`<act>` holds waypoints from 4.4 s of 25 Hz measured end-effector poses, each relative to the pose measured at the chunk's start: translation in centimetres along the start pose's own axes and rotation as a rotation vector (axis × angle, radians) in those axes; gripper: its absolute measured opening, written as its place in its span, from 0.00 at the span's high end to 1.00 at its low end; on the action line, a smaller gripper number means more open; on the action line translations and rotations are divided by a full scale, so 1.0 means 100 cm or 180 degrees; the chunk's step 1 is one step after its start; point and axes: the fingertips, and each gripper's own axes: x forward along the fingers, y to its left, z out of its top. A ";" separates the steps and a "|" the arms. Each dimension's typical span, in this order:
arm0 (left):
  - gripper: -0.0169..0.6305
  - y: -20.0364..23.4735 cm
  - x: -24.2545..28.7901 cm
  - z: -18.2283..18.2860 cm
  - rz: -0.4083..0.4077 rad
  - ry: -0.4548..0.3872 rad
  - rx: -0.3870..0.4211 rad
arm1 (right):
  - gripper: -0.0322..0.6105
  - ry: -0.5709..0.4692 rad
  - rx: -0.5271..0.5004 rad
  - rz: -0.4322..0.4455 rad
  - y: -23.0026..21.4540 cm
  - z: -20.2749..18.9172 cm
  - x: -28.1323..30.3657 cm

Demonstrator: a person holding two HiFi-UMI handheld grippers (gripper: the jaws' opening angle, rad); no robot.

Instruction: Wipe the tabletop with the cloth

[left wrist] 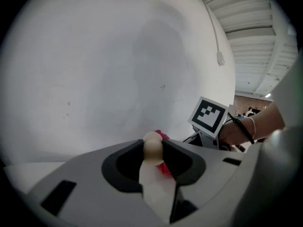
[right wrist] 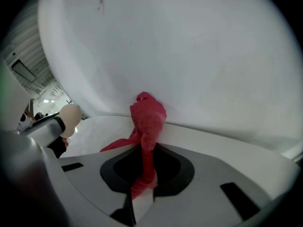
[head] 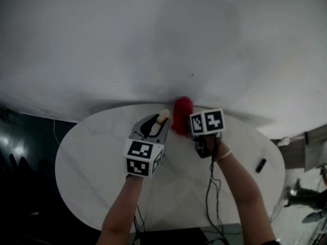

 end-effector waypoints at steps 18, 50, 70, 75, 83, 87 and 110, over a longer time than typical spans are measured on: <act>0.78 -0.120 0.063 -0.002 -0.0606 0.0195 0.0166 | 0.87 -0.0224 0.0634 -0.1019 -0.204 -0.069 -0.129; 0.78 -0.007 -0.045 -0.024 0.0093 0.0091 -0.0216 | 0.87 0.0248 -0.0633 -0.0022 0.016 -0.078 -0.048; 0.78 -0.148 0.009 -0.014 -0.0554 0.0188 0.0125 | 0.87 -0.0091 -0.0048 -0.0966 -0.152 -0.123 -0.176; 0.78 -0.109 -0.024 -0.017 -0.0246 0.0139 0.0050 | 0.87 -0.0293 -0.0411 -0.0061 -0.031 -0.090 -0.164; 0.78 -0.013 -0.111 -0.035 0.0534 0.0031 -0.0184 | 0.87 -0.0013 -0.0635 0.1284 0.159 -0.091 -0.094; 0.78 0.021 -0.148 -0.052 0.0806 0.0039 -0.0324 | 0.87 0.0174 -0.0601 0.1533 0.215 -0.107 -0.061; 0.78 -0.076 -0.061 -0.051 -0.0113 0.0204 -0.0174 | 0.87 0.0178 0.0079 -0.0022 -0.028 -0.156 -0.101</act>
